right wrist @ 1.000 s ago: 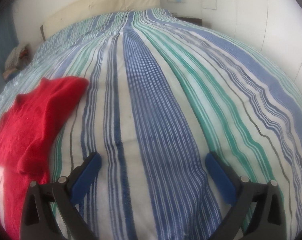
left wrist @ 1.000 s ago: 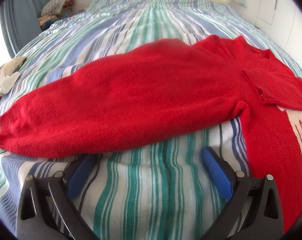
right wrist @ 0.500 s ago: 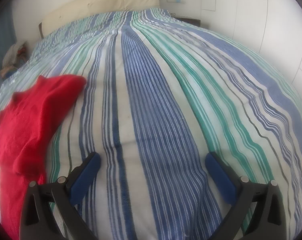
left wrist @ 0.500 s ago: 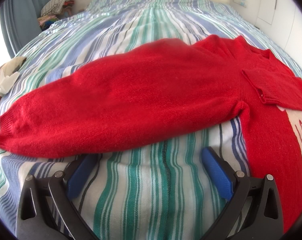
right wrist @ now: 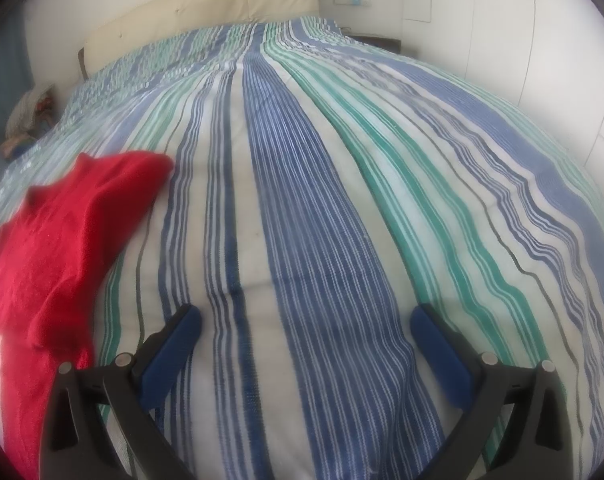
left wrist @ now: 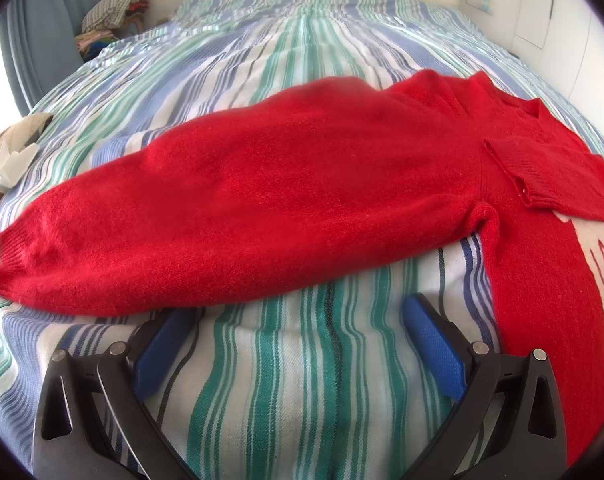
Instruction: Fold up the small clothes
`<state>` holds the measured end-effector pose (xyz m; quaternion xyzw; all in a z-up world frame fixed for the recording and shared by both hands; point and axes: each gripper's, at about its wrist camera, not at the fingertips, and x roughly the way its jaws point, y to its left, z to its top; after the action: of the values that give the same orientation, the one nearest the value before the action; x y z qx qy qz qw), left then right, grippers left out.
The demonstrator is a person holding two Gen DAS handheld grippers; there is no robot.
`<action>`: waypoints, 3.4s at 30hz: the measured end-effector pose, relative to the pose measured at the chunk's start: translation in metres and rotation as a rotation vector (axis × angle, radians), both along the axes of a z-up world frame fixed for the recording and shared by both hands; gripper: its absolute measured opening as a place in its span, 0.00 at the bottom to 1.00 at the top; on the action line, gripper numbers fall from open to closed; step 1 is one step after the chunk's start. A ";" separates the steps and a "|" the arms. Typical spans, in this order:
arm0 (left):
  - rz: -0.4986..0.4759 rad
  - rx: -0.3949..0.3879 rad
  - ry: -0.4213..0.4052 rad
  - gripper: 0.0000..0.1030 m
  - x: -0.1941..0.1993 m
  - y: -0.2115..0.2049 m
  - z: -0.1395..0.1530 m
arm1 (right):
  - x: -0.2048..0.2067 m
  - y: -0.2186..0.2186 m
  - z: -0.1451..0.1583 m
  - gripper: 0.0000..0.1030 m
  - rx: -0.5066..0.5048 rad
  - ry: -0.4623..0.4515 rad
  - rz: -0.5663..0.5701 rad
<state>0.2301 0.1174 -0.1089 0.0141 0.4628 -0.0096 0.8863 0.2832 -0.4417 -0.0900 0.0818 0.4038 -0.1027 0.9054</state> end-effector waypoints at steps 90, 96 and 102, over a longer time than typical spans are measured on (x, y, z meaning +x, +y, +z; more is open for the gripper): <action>-0.057 -0.460 -0.110 0.03 0.031 0.096 0.227 | -0.014 -0.010 0.002 1.00 0.096 -0.081 0.014; -0.352 -0.518 -0.117 0.03 0.060 -0.061 0.276 | -0.016 -0.012 0.002 1.00 0.113 -0.093 0.017; -0.530 -0.480 -0.010 0.04 0.077 -0.195 0.228 | -0.016 -0.014 0.002 1.00 0.138 -0.108 0.020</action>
<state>0.3074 -0.0778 0.1192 -0.0750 0.4234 -0.3474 0.8333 0.2668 -0.4561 -0.0879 0.1453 0.3612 -0.0613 0.9190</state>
